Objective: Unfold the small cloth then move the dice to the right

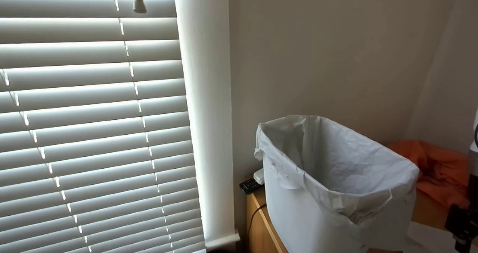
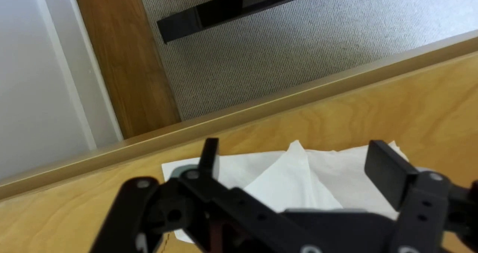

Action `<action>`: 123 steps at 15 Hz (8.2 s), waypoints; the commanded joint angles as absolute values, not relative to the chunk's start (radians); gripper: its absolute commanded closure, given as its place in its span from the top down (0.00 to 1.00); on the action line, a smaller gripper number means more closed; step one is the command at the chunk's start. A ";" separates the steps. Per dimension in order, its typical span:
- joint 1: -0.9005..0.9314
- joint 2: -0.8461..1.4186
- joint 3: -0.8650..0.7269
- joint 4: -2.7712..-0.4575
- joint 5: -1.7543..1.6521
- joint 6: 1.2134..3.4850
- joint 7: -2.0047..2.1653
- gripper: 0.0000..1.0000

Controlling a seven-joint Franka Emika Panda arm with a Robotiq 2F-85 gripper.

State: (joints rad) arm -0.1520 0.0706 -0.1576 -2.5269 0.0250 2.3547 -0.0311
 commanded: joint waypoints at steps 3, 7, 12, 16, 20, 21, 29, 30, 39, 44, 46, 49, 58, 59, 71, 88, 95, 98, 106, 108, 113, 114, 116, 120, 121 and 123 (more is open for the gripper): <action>-0.162 0.156 -0.145 -2.540 0.111 2.526 -0.103 1.00; -0.168 0.198 -0.125 -2.532 0.158 2.574 -0.133 0.84; -0.172 0.227 -0.107 -2.519 0.185 2.594 -0.159 0.56; -0.173 0.241 -0.100 -2.509 0.184 2.594 -0.164 0.48; -0.172 0.252 -0.097 -2.502 0.174 2.592 -0.164 0.61; -0.171 0.254 -0.098 -2.501 0.169 2.590 -0.163 0.72; -0.165 0.256 -0.102 -2.496 0.142 2.579 -0.155 0.31; -0.165 0.255 -0.102 -2.496 0.142 2.579 -0.155 0.21; -0.162 0.240 -0.113 -2.497 0.117 2.575 -0.143 0.00; -0.163 0.196 -0.129 -2.492 0.080 2.571 -0.140 0.00; -0.163 0.188 -0.132 -2.486 0.073 2.571 -0.141 0.00; -0.163 0.175 -0.144 -2.476 0.051 2.579 -0.130 0.00; -0.177 0.204 -0.164 -2.385 0.033 2.643 -0.124 0.00; -0.177 0.208 -0.161 -2.377 0.040 2.648 -0.124 0.00; -0.182 0.223 -0.141 -2.367 0.067 2.692 -0.076 0.87; -0.170 0.211 -0.125 -2.414 0.046 2.670 -0.091 1.00; -0.163 0.301 -0.131 -2.385 0.108 2.688 0.085 1.00; -0.175 0.324 -0.119 -2.375 0.172 2.712 0.107 1.00; -0.183 0.351 -0.113 -2.351 0.255 2.734 0.106 0.46; -0.184 0.356 -0.111 -2.347 0.261 2.731 0.103 0.62; -0.185 0.364 -0.109 -2.343 0.268 2.729 0.100 0.61; -0.185 0.365 -0.109 -2.342 0.268 2.729 0.100 0.53; -0.186 0.366 -0.108 -2.341 0.270 2.731 0.100 0.29; -0.187 0.370 -0.108 -2.336 0.270 2.730 0.099 0.01; -0.188 0.372 -0.107 -2.335 0.272 2.730 0.098 0.05; -0.189 0.372 -0.106 -2.333 0.273 2.728 0.097 0.06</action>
State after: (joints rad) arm -0.1739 0.3567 -0.1219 -2.3394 0.2485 2.7165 0.0993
